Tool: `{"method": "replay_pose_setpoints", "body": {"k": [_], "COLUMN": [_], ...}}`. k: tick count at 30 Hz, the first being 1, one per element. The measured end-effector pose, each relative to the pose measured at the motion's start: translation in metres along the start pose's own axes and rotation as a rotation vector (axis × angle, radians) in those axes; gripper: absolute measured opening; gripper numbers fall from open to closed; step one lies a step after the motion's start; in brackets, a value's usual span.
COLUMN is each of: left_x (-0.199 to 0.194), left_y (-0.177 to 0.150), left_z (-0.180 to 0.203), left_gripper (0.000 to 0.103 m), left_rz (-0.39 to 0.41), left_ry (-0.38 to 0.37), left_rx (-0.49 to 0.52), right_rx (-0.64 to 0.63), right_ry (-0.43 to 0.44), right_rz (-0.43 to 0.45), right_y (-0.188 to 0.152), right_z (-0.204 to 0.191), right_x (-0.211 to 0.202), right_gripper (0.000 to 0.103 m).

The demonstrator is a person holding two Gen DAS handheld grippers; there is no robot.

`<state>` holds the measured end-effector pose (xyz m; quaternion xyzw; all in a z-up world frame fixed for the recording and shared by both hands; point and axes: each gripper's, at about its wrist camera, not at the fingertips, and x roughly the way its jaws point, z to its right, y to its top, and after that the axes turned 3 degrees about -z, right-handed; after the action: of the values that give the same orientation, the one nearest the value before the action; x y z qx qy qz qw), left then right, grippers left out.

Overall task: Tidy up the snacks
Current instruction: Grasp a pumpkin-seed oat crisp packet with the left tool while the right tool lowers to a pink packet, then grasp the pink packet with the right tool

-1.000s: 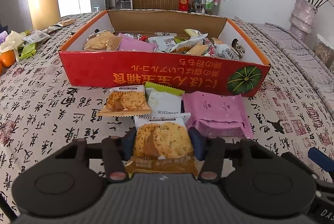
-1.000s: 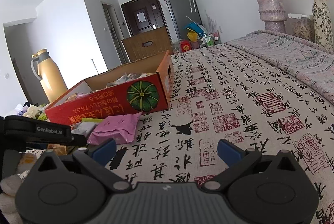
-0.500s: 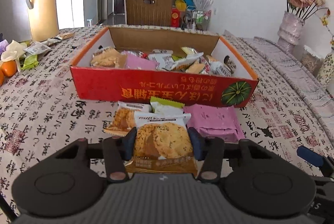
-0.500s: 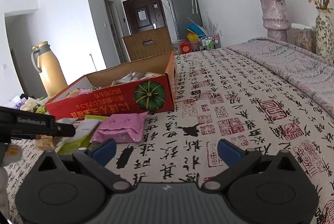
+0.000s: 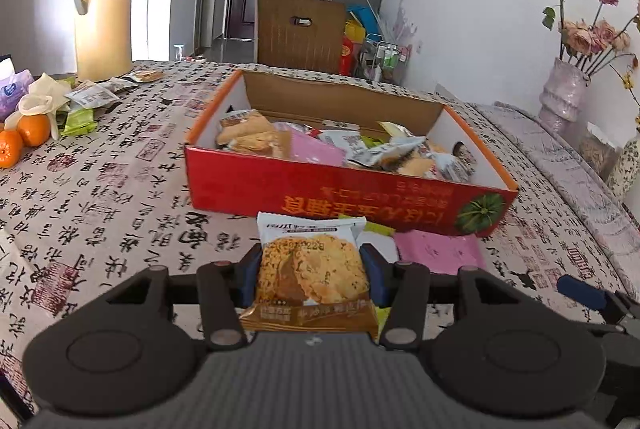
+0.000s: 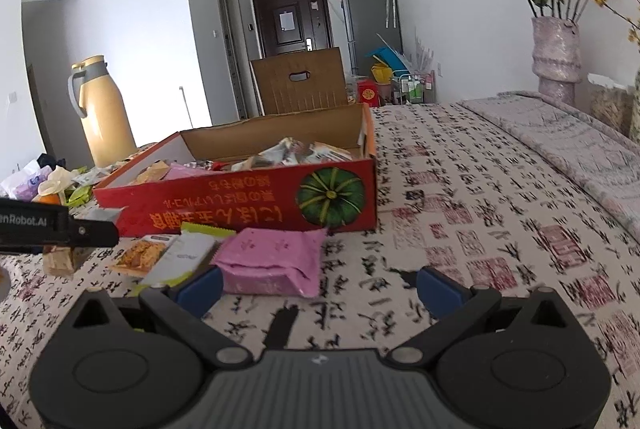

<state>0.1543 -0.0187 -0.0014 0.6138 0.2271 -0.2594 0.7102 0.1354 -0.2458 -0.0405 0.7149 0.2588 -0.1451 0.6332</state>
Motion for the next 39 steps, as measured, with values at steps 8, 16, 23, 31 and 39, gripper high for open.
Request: {"method": "replay_pose_setpoints", "body": {"k": [8, 16, 23, 31, 39], "left_x": [0.008, 0.013, 0.02, 0.026, 0.026], "left_y": [0.004, 0.008, 0.008, 0.007, 0.006], "left_z": [-0.021, -0.042, -0.047, -0.047, -0.047], "left_gripper": [0.052, 0.052, 0.052, 0.052, 0.052], "left_rz": [-0.001, -0.003, -0.016, -0.028, -0.03], "left_ry": [0.015, 0.028, 0.025, 0.02, 0.014], "left_rx": [-0.032, -0.069, -0.079, -0.077, -0.069], "right_rx": [-0.043, -0.08, -0.085, -0.083, -0.125], "right_ry": [0.004, -0.031, -0.045, -0.033, -0.045], "right_rz": [-0.013, -0.104, -0.151, -0.204, -0.206], "right_y": [0.025, 0.042, 0.04, 0.031, 0.024], "right_z": [-0.019, -0.033, -0.035, -0.036, -0.043], "right_x": [0.024, 0.062, 0.081, 0.096, 0.1], "right_gripper": [0.103, 0.103, 0.103, 0.103, 0.1]}}
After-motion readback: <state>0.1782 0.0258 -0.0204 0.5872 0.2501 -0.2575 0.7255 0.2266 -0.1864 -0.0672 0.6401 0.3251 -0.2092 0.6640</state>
